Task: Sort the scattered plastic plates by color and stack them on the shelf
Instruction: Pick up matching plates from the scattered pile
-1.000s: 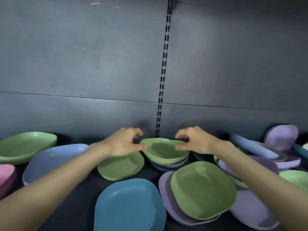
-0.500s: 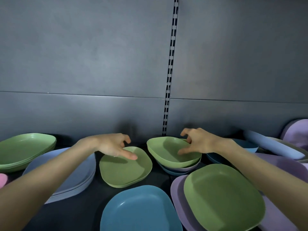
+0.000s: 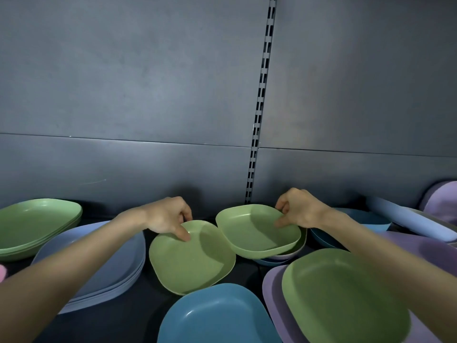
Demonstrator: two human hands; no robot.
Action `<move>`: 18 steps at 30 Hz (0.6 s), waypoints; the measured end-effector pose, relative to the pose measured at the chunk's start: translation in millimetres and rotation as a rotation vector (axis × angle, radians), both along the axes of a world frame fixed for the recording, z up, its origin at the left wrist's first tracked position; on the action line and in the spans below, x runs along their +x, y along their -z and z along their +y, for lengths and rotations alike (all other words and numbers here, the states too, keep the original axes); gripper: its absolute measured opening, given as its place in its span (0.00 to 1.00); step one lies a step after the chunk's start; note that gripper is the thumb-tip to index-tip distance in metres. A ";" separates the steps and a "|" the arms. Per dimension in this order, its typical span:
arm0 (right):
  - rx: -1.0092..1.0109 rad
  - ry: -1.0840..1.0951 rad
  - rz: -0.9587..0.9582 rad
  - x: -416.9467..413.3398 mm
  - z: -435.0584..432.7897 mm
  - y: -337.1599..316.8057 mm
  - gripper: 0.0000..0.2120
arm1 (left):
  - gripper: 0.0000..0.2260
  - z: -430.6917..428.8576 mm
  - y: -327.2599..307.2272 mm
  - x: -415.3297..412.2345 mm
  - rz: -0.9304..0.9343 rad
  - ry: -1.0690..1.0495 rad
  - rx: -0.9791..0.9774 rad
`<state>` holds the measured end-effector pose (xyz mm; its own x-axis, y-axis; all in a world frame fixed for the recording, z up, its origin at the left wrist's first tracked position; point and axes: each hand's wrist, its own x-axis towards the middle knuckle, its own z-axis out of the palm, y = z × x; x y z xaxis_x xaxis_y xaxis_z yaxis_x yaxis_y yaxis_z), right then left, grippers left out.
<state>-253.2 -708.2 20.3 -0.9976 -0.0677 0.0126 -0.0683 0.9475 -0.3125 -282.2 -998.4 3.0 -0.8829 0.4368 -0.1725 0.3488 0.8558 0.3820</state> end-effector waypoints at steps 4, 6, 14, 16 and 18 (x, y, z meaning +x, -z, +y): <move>-0.029 -0.006 0.029 -0.8 0.6 -1.0 0.08 | 0.04 -5.0 -7.8 3.6 -0.026 0.003 0.083; -0.112 0.019 0.099 -0.2 0.7 -4.9 0.06 | 0.05 -7.6 -13.2 7.8 -0.006 -0.019 0.125; -0.362 0.050 0.318 10.5 -5.7 -19.5 0.09 | 0.07 -14.4 -32.1 20.3 0.225 -0.150 0.237; -0.434 0.067 0.375 18.0 -7.8 -23.4 0.10 | 0.07 -15.6 -33.6 24.8 0.294 -0.195 0.310; -0.518 0.075 0.423 25.8 -8.7 -27.8 0.10 | 0.07 -14.8 -36.0 31.4 0.360 -0.251 0.390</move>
